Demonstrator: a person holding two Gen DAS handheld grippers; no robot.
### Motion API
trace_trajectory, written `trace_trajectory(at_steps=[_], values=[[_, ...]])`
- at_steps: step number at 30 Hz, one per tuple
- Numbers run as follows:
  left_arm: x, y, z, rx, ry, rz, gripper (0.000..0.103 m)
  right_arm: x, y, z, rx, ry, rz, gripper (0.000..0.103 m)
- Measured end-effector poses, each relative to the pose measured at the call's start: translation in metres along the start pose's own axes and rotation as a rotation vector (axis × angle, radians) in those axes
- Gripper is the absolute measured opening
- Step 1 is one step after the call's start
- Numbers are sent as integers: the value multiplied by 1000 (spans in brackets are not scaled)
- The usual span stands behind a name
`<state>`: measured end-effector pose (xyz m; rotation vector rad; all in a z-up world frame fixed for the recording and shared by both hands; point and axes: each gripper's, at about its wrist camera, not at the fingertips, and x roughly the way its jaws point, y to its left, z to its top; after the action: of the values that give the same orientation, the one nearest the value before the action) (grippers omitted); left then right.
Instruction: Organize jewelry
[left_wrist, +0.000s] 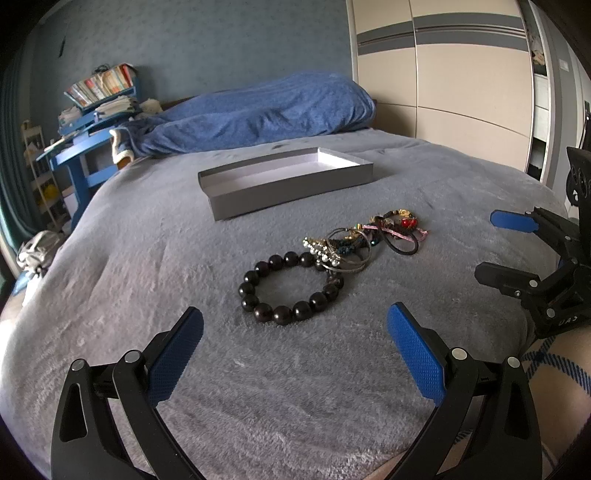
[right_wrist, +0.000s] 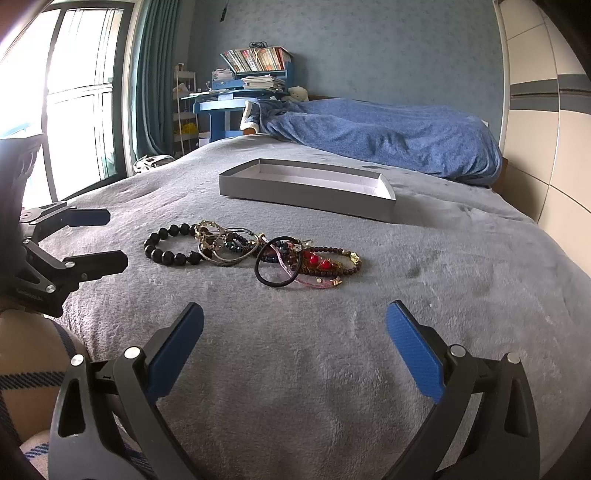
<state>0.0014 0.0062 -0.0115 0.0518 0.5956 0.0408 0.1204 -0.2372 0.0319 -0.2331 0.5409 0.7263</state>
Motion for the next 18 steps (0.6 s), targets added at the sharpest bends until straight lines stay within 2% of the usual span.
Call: trace_trajectory(at_steps=[18], values=[[0,4,3,-10,3,-8,99,-1,3,5,-7,-2,12,98]])
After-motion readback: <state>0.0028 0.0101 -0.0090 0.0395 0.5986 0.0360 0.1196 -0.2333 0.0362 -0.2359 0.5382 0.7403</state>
